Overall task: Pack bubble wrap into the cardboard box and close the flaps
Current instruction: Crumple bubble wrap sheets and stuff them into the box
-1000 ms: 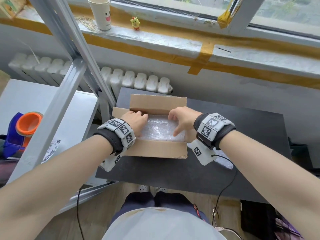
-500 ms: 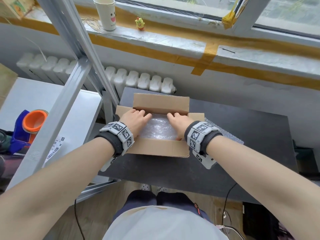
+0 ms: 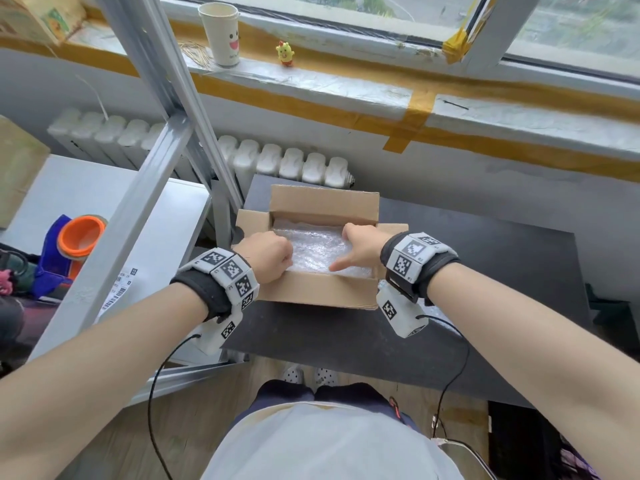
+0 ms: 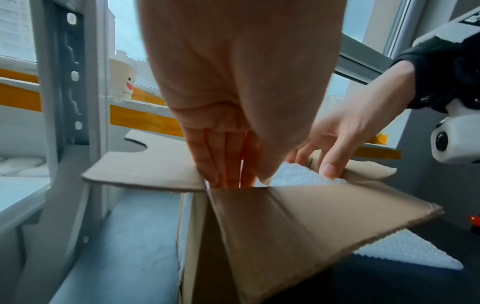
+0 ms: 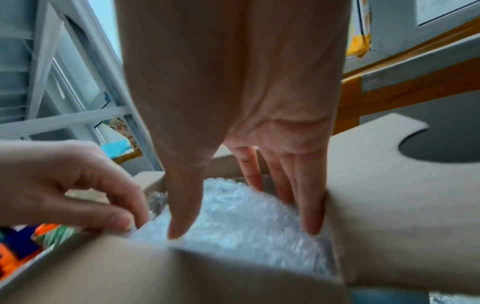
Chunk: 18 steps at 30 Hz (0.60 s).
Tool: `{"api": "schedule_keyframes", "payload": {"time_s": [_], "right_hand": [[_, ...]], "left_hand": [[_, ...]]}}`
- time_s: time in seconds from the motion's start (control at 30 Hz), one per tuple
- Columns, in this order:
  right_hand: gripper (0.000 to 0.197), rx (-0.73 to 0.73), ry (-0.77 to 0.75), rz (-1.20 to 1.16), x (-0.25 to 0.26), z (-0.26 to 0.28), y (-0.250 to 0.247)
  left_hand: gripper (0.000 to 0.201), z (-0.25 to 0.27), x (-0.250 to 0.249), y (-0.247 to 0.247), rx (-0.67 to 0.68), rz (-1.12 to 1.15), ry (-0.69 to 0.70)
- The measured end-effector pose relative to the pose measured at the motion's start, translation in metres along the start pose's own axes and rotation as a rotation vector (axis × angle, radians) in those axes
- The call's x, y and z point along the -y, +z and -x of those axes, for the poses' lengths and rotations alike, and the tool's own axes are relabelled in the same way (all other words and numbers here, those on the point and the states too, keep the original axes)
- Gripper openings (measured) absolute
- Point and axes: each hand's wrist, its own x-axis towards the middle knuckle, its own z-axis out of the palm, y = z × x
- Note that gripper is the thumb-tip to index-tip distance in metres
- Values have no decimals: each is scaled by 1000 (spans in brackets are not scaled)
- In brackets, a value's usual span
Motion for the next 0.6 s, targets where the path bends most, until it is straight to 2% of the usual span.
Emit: {"api": "schedule_keyframes", "payload": {"time_s": [0.1,0.23,0.4,0.6], "right_hand": [[74,-53,55,7,9,-2,13],[71,-132,79,7,17,-5,26],[72,-85,87,-14,14,-2,17],[71,-112,67,-6,12,-4,20]], "left_hand": [[32,-1,-13,0,99,-83,-29],[34,-5,-19,-3,181,-58,-53],[48,-3,-20,-13,307,-5,-55],[49,-7,-21,-12,291,-37,-13]]}}
